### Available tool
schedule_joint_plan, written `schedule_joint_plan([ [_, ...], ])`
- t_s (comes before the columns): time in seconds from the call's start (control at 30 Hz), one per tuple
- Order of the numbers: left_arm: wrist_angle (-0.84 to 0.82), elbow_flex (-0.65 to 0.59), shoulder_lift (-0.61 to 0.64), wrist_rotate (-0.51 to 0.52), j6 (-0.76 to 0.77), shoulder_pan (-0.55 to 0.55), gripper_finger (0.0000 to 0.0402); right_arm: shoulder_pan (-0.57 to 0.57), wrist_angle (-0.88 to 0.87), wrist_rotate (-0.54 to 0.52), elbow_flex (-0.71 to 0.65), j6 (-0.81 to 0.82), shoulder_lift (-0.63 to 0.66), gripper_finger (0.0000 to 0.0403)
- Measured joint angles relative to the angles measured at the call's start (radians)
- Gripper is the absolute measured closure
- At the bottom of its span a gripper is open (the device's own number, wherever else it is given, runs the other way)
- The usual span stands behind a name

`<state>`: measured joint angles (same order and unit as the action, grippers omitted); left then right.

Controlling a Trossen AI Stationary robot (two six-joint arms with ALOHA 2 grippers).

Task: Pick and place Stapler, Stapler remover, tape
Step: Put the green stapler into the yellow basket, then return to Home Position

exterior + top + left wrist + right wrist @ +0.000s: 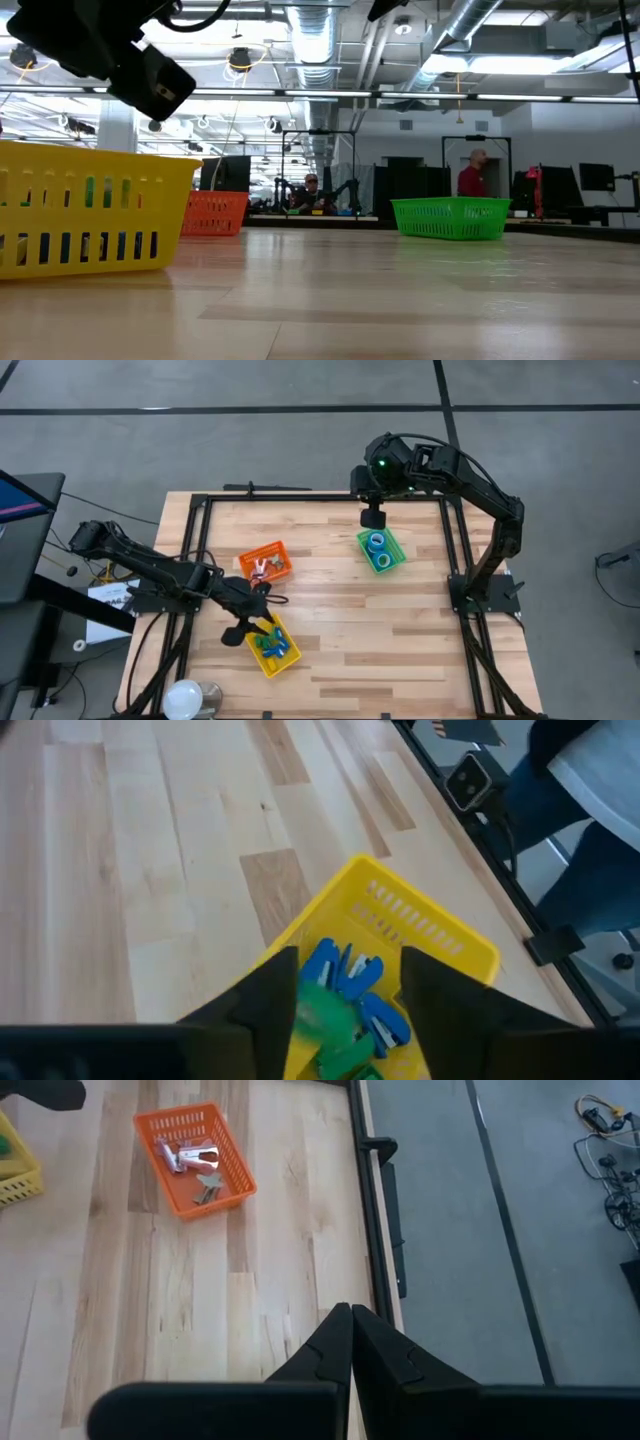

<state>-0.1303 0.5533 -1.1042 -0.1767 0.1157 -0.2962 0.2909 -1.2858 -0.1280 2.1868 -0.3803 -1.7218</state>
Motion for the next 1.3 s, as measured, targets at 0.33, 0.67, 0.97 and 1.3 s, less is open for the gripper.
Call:
schedule_joint_plan([
  [0.33, 0.014, 0.019, 0.074, 0.019, 0.058, 0.055, 0.0172, 0.000, 0.000, 0.000, 0.000, 0.004, 0.000, 0.0401],
  [0.67, 0.016, 0.024, 0.244, 0.110, -0.011, 0.189, 0.0195, 0.000, 0.000, 0.000, 0.000, 0.007, 0.000, 0.0401],
  [0.97, 0.021, 0.024, 0.332, 0.281, -0.030, 0.277, 0.0243, 0.000, 0.000, 0.000, 0.000, 0.007, 0.000, 0.0401],
  [1.3, 0.027, 0.024, 0.339, 0.281, -0.030, 0.283, 0.0250, 0.000, 0.029, 0.001, 0.000, 0.032, 0.000, 0.0401],
])
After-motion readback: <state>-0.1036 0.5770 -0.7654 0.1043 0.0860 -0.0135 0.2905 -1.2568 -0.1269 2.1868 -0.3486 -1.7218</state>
